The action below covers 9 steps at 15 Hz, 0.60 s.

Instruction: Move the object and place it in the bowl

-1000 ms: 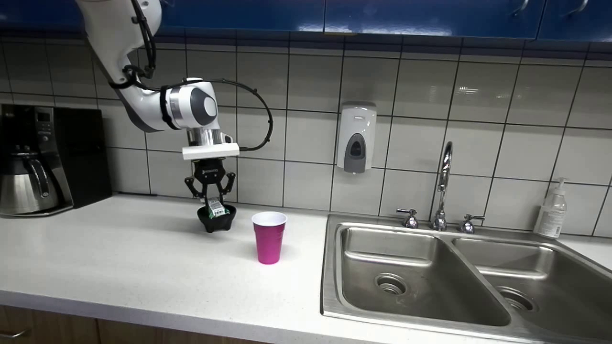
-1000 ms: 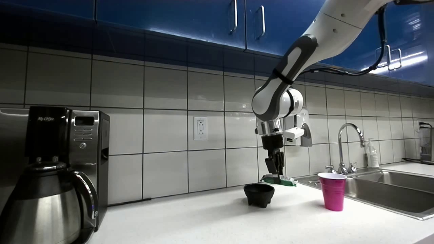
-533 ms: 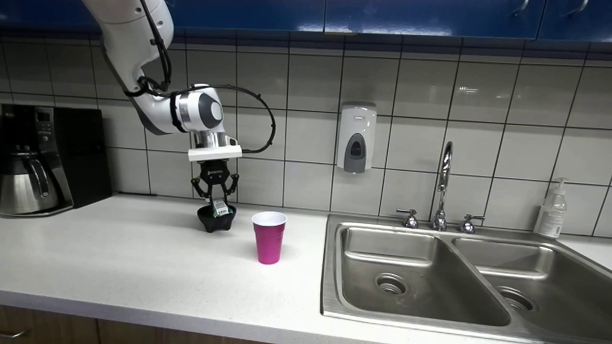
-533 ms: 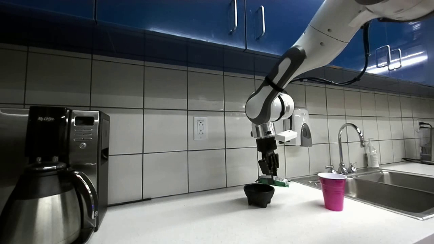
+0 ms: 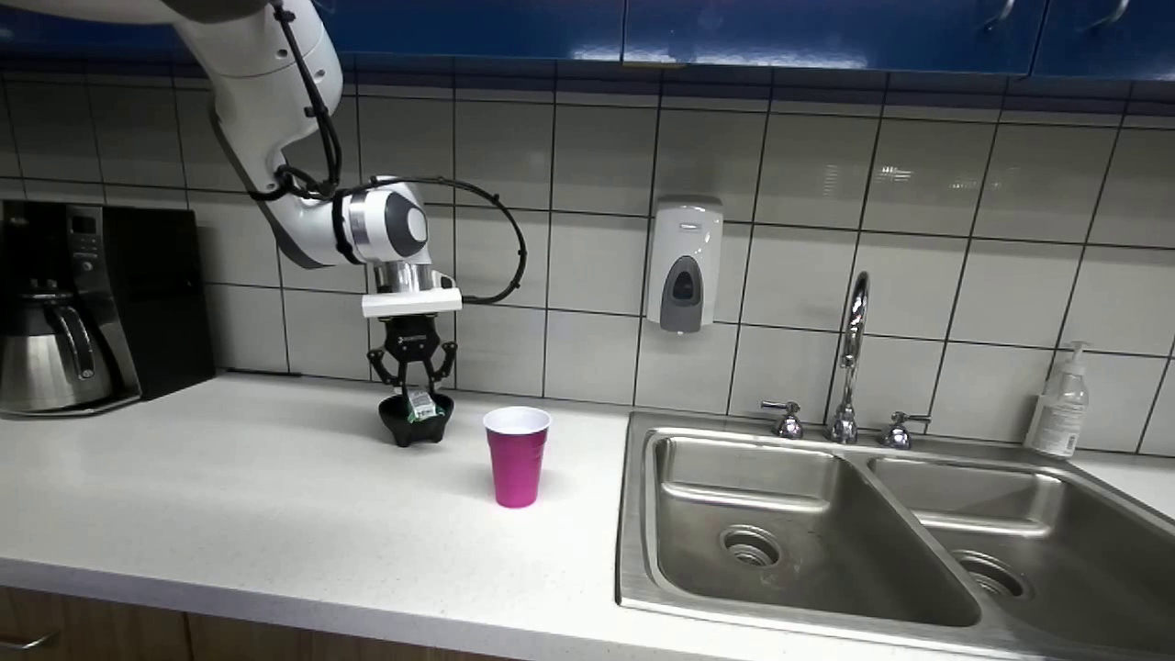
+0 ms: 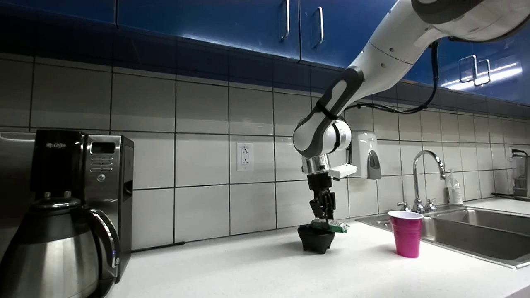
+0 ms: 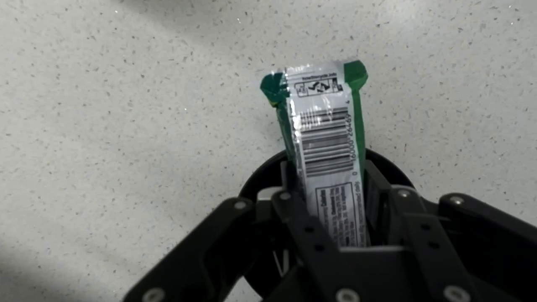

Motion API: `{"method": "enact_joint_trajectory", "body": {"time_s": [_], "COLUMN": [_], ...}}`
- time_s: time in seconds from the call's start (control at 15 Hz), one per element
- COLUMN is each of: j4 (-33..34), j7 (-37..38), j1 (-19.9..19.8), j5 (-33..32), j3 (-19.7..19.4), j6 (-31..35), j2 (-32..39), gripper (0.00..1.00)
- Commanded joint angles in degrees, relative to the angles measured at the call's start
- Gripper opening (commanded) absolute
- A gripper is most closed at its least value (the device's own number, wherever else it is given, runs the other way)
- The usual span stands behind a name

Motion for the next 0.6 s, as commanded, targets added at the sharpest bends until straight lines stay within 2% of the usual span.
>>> {"method": "enact_joint_trajectory", "body": {"time_s": [0.0, 0.2, 0.27, 0.33, 0.53], "j4": [5.3, 7.0, 7.5, 7.9, 8.6], "j7": [2.5, 2.9, 2.9, 3.1, 3.0], "j1": [0.7, 1.2, 1.3, 1.5, 1.6], "j5": [-0.5, -0.5, -0.4, -0.5, -0.6], "j3": [0.4, 0.5, 0.5, 0.5, 0.5], "j6": [-5.7, -7.6, -8.1, -8.6, -9.4], "j2": [2.4, 3.2, 3.5, 3.8, 4.2], "gripper": [0.15, 0.15, 0.45, 0.66, 0.85]}}
